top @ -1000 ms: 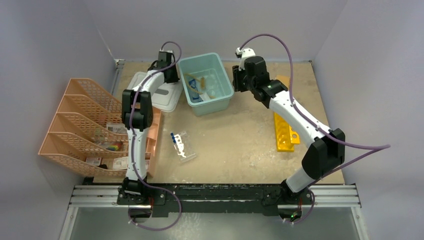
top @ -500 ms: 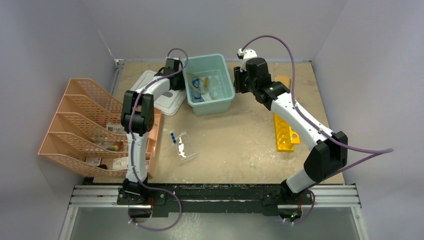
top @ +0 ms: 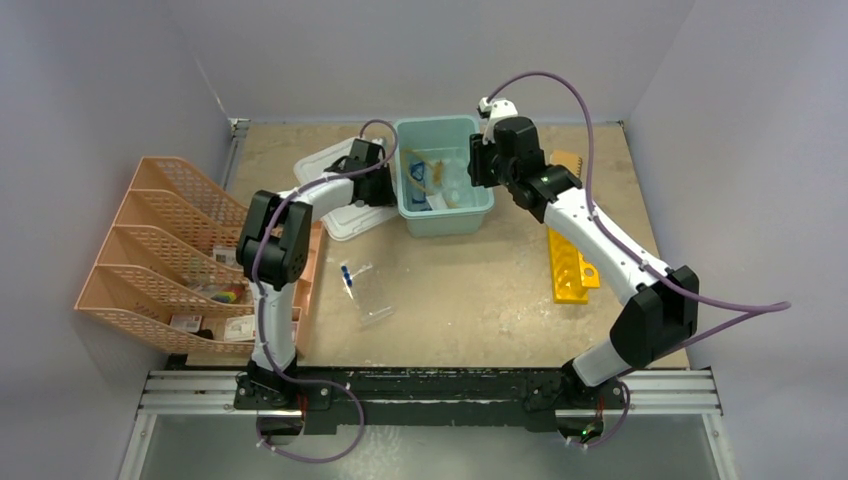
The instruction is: Organize the chemistry lab equipment
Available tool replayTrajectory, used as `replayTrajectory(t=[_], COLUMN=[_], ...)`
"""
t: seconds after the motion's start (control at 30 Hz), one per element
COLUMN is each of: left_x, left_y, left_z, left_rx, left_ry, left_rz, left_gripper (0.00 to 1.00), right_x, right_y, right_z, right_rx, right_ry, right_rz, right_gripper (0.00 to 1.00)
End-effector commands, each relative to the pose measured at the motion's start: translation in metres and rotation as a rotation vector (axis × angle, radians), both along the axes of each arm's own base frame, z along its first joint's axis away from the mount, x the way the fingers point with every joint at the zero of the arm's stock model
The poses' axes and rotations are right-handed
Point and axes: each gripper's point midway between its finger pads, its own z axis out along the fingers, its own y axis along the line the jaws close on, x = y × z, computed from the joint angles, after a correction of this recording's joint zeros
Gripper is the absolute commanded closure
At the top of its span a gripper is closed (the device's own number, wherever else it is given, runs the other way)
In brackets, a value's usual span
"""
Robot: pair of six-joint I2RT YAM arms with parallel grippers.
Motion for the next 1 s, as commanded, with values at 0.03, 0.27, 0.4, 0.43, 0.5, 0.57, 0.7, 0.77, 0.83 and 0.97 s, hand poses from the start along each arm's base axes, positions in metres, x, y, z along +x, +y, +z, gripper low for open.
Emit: replayTrajectory(t=[0.03,0.27,0.4,0.43,0.5,0.57,0.7,0.77,0.83,0.97], left_x=[-0.071,-0.050,-0.018,-0.012,-0.005,-0.001,0.000,-0.003,-0.005,-0.011], left_y=[0.001,0.014,0.026,0.030,0.043,0.062,0.110,0.137,0.161,0.194], left_z=[-0.029,0.005,0.041,0.050,0.064,0.076,0.090,0.096,0.096,0.081], left_rx=[-0.007,0.039,0.059,0.066,0.094,0.134,0.173,0.196,0.229,0.324], left_ry=[0.214,0.121,0.011,-0.015,-0.054,-0.078,-0.083,-0.087,-0.086,-0.049], left_rz=[-0.062,0.042,0.197,0.233,0.298,0.366,0.466,0.520,0.565,0.600], left_gripper=[0.85,0.77,0.72,0.71,0.70,0.68,0.59,0.55,0.53,0.53], right_x=[-0.004,-0.007,-0.009,-0.009,-0.010,-0.011,-0.012,-0.012,-0.012,-0.012], right_y=[0.001,0.000,-0.001,-0.002,-0.002,-0.003,-0.004,-0.004,-0.003,-0.002], right_z=[0.016,0.016,0.018,0.018,0.018,0.019,0.018,0.017,0.016,0.015], right_rx=[0.065,0.081,0.079,0.076,0.073,0.070,0.068,0.069,0.072,0.075], right_ry=[-0.037,-0.031,-0.033,-0.033,-0.035,-0.036,-0.035,-0.034,-0.032,-0.028], right_rz=[-0.017,-0.023,-0.026,-0.026,-0.026,-0.026,-0.024,-0.022,-0.021,-0.017], right_gripper=[0.61,0.61,0.61,0.61,0.61,0.61,0.61,0.61,0.61,0.61])
